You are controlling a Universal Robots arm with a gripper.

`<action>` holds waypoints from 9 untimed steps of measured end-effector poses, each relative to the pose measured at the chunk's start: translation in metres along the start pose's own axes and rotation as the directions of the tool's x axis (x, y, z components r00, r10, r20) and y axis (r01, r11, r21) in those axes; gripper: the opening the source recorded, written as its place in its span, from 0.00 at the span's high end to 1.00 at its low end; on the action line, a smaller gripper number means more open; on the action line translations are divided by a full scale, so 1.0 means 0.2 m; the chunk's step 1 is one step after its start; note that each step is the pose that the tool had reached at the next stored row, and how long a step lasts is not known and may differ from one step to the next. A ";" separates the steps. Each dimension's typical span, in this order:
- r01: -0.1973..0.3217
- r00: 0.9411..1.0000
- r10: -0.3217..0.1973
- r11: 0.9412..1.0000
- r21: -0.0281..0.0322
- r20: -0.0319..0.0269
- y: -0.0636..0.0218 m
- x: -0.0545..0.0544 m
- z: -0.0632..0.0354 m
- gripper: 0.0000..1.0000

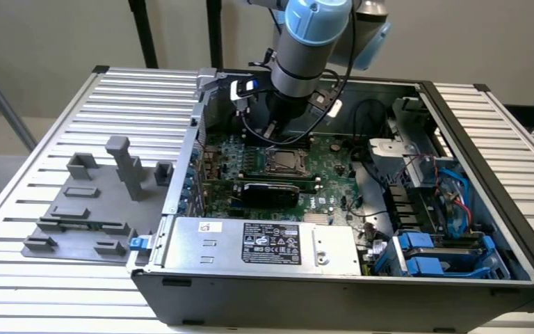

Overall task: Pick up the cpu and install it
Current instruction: 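Install the first cpu locking lever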

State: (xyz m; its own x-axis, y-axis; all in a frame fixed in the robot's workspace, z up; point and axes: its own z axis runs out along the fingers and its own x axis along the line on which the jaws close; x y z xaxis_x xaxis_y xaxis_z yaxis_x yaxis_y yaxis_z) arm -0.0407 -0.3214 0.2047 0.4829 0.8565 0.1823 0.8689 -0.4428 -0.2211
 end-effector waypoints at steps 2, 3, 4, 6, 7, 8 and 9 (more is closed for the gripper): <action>-0.002 1.000 0.002 1.000 0.003 0.002 0.012 0.01 -0.001 0.89; -0.003 1.000 0.003 1.000 0.005 0.003 0.019 0.01 -0.002 0.89; -0.004 1.000 0.004 1.000 0.006 0.005 0.025 0.01 -0.003 0.89; -0.007 1.000 0.007 1.000 0.009 0.007 0.039 0.02 -0.004 0.89; -0.008 1.000 0.008 1.000 0.011 0.008 0.046 0.03 -0.005 0.89; -0.009 1.000 0.009 1.000 0.013 0.010 0.054 0.03 -0.006 0.89; -0.010 1.000 0.010 1.000 0.015 0.012 0.060 0.03 -0.007 0.89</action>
State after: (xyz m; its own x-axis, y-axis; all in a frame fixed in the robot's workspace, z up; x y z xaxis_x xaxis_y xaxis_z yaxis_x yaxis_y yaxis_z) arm -0.0271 -0.3214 0.2046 0.4903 0.8550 0.1690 0.8621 -0.4474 -0.2378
